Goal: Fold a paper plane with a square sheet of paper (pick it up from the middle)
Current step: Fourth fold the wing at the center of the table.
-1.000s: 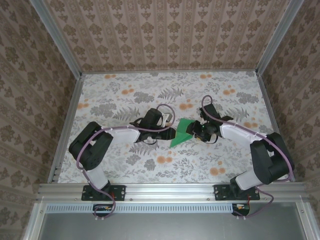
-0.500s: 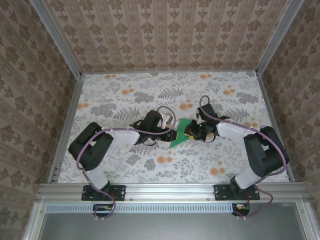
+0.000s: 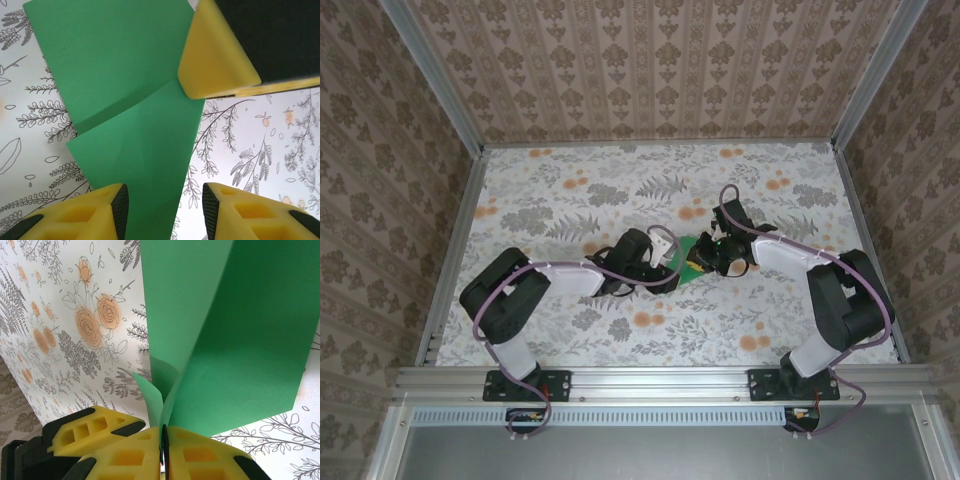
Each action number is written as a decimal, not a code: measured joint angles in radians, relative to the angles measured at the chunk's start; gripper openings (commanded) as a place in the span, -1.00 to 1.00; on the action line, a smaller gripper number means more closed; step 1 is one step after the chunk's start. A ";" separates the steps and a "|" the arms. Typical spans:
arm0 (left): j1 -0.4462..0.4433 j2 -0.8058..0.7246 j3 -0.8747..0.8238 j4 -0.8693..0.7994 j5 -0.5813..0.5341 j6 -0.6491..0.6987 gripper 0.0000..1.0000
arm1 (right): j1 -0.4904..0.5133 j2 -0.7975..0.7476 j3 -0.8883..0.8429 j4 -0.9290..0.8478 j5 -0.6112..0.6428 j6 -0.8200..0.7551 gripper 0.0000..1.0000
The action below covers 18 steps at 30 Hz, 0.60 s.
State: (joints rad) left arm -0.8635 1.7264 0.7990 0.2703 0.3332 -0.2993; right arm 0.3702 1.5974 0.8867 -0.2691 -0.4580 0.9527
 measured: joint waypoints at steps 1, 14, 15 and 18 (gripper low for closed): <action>0.000 0.000 -0.003 0.005 -0.005 0.011 -0.14 | 0.000 0.003 0.001 0.000 -0.002 0.003 -0.76; -0.014 0.040 -0.014 0.075 -0.024 0.077 -0.17 | 0.000 0.008 0.023 -0.011 -0.026 0.028 -0.74; -0.014 0.044 -0.014 0.079 -0.024 0.079 -0.21 | 0.000 0.008 0.024 -0.011 -0.026 0.028 -0.74; -0.014 0.057 -0.014 0.083 -0.026 0.083 -0.33 | 0.000 0.008 0.027 -0.012 -0.026 0.029 -0.65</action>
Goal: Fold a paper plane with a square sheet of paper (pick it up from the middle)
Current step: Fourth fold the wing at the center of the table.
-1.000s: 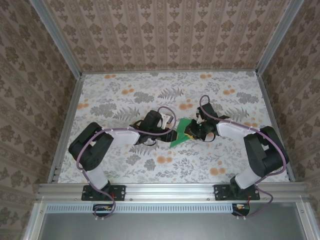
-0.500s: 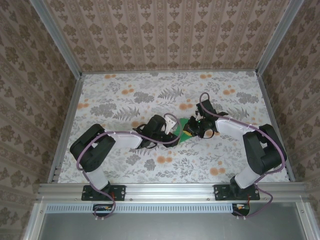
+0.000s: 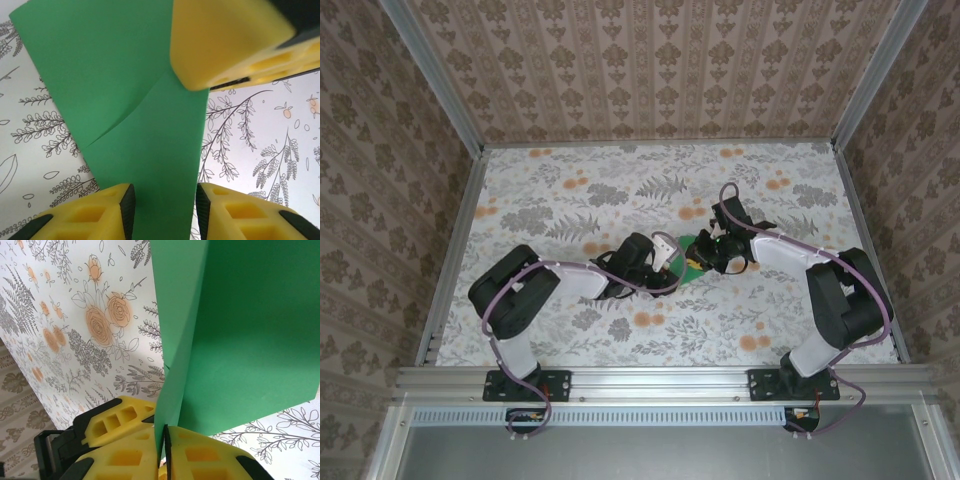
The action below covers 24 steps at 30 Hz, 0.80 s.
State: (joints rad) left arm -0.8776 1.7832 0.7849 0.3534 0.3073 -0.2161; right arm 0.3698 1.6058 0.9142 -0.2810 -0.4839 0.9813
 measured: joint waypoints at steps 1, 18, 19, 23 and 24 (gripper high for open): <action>0.000 0.005 0.000 0.002 -0.003 0.000 -0.40 | 0.000 0.000 0.000 0.000 0.000 0.000 -0.58; 0.002 0.013 -0.033 0.087 0.048 -0.130 -0.85 | -0.006 -0.138 -0.110 0.015 0.073 -0.107 -0.06; 0.003 0.013 -0.033 0.093 0.056 -0.148 -0.85 | -0.006 -0.138 -0.117 0.019 0.076 -0.115 -0.06; 0.009 0.019 -0.038 0.134 0.091 -0.224 -0.86 | -0.006 -0.125 -0.126 0.032 0.080 -0.136 -0.07; 0.010 0.020 -0.041 0.144 0.100 -0.243 -0.87 | -0.006 -0.116 -0.126 0.040 0.079 -0.143 -0.07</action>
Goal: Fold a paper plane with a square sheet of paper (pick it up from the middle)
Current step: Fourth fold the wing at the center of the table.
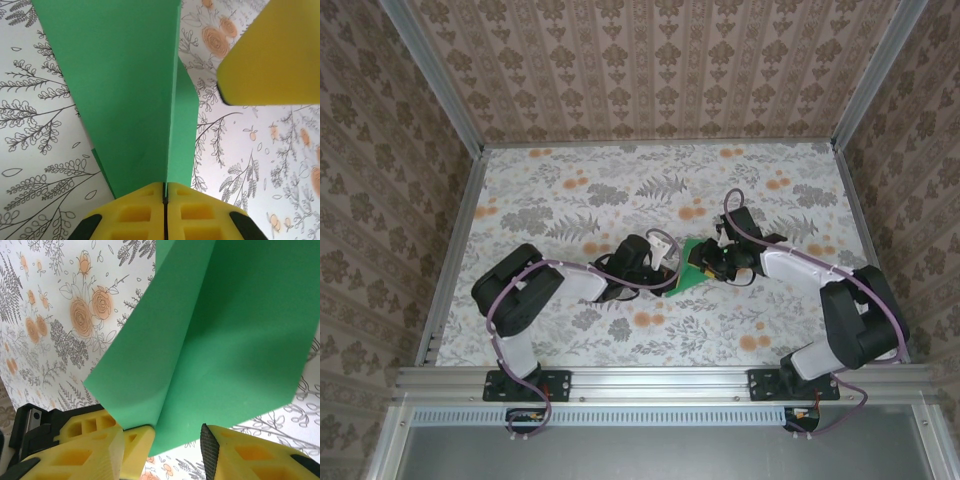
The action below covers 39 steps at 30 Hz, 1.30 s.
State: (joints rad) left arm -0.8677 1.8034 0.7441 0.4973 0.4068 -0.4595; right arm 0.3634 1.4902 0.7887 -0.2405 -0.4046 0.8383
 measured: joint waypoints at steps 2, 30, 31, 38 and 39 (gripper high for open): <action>0.001 0.006 -0.003 0.019 0.014 -0.030 -0.86 | 0.000 0.020 0.000 0.010 -0.001 -0.009 -0.07; 0.031 0.059 0.002 0.040 0.117 -0.159 -0.45 | 0.000 0.205 0.065 0.011 -0.003 -0.076 -0.07; 0.038 0.049 0.002 0.027 0.116 -0.163 -0.43 | 0.000 0.208 0.069 0.005 -0.002 -0.077 -0.08; 0.093 -0.047 -0.021 -0.016 0.087 -0.196 -0.44 | 0.002 0.232 0.108 -0.051 0.011 -0.085 -0.08; 0.092 -0.051 -0.021 -0.014 0.088 -0.200 -0.46 | 0.003 0.237 0.115 -0.060 0.013 -0.085 -0.08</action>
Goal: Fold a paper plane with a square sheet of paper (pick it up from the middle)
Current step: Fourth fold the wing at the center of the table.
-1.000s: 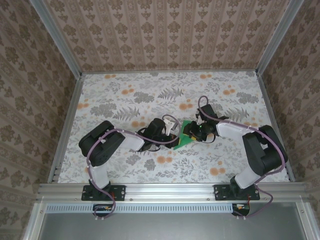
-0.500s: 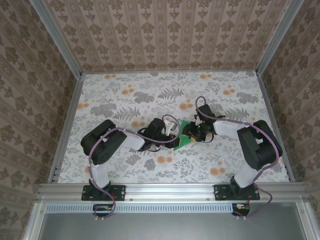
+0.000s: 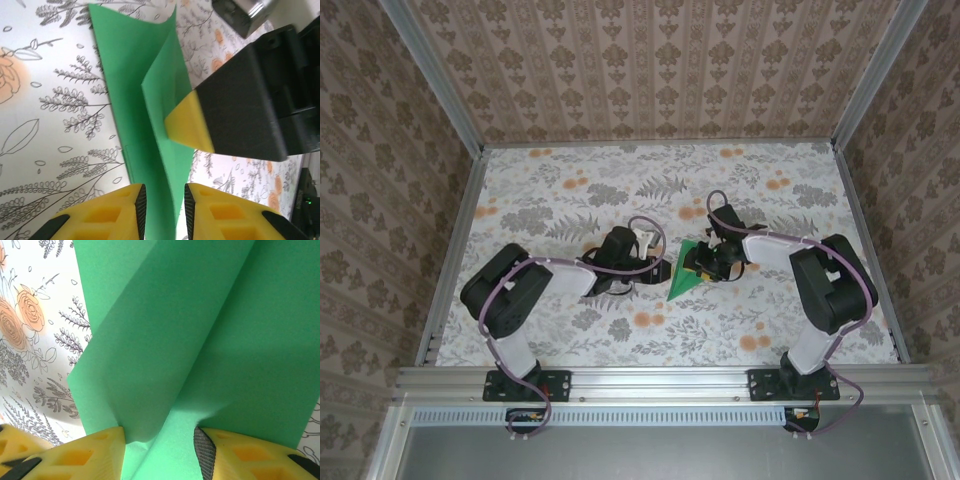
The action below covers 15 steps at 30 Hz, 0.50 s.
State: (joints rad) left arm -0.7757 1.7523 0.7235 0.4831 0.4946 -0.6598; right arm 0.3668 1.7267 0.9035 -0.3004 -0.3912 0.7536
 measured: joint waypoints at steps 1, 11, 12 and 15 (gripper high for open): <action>-0.003 0.000 0.000 0.002 0.003 -0.003 -0.48 | 0.001 0.004 0.006 -0.010 0.003 0.000 -0.07; -0.037 0.040 0.021 0.019 0.051 -0.022 -0.53 | 0.005 0.032 0.049 -0.064 0.011 0.009 0.00; -0.042 0.046 0.025 0.019 0.055 -0.022 -0.52 | 0.005 0.036 0.053 -0.068 0.011 0.010 0.01; -0.048 0.056 0.037 0.019 0.061 -0.022 -0.54 | 0.005 0.042 0.061 -0.077 0.012 0.016 0.01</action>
State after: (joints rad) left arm -0.8234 1.8088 0.7609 0.5022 0.5556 -0.6819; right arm 0.3721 1.7691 0.9646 -0.3775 -0.3790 0.7700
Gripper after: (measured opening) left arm 0.234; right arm 0.505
